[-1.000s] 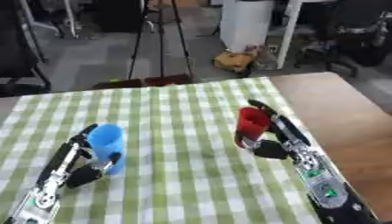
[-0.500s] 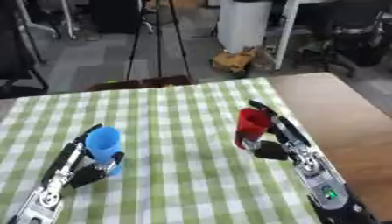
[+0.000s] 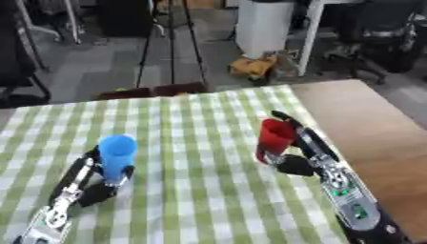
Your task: Pour the contents of one cup into another cup.
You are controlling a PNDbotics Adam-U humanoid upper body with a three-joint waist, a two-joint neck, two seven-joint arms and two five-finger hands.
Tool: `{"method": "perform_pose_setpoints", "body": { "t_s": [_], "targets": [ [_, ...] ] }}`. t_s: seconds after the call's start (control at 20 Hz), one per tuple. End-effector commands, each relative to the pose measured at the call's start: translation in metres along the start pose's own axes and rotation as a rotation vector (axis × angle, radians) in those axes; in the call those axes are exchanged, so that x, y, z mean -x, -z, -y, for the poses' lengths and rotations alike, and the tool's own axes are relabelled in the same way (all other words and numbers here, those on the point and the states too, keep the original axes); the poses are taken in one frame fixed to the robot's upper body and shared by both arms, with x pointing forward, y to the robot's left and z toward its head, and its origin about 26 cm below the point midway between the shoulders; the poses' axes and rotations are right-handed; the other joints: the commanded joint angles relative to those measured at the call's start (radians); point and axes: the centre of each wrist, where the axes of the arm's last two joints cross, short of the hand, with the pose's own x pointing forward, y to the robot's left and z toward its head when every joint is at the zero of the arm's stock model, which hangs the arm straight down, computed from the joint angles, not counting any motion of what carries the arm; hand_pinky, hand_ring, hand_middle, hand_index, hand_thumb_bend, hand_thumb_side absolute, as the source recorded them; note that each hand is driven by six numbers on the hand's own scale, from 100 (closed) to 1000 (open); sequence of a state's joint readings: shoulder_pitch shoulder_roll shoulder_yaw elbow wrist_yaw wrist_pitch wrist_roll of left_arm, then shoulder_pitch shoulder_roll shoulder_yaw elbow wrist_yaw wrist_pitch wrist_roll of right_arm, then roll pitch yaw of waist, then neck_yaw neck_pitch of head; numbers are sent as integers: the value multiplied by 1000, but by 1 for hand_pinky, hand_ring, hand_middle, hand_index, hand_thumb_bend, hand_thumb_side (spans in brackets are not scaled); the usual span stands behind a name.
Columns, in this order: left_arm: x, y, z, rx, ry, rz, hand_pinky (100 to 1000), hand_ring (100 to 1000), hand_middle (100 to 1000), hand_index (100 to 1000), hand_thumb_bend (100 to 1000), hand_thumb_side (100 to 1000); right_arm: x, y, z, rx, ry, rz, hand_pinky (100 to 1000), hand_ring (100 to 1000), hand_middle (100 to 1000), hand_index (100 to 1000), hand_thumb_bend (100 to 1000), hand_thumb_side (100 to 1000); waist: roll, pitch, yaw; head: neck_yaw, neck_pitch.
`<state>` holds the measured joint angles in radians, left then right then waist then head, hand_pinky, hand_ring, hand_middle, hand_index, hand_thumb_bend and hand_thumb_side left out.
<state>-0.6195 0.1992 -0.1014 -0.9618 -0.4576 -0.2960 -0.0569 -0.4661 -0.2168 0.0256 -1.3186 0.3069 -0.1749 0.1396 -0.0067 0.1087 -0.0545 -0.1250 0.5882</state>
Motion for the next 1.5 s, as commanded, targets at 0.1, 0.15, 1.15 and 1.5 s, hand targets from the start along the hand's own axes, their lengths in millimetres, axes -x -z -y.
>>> {"method": "perform_pose_setpoints", "body": {
  "t_s": [0.1,0.15,1.15,1.5],
  "targets": [
    [-6,7,-7,-25,-19,28,514,619,682,965,187,449,-10,6,8,17,-9,36,513,481,393,989,100,196,2,-11,-1,1,-9],
    [-6,7,-6,-27,-25,28,510,615,677,964,162,442,-10,6,8,17,-9,36,513,480,393,989,100,198,2,-11,-2,1,-9],
    [-33,0,-44,-189,-172,194,361,496,548,915,100,420,-9,4,11,32,-7,29,512,478,391,989,100,212,7,-16,3,-3,-18],
    [-70,-17,-70,-146,-215,365,334,478,523,873,100,395,-8,3,16,39,-12,25,513,477,391,989,100,215,5,-22,12,-8,-20]
  ]
}}
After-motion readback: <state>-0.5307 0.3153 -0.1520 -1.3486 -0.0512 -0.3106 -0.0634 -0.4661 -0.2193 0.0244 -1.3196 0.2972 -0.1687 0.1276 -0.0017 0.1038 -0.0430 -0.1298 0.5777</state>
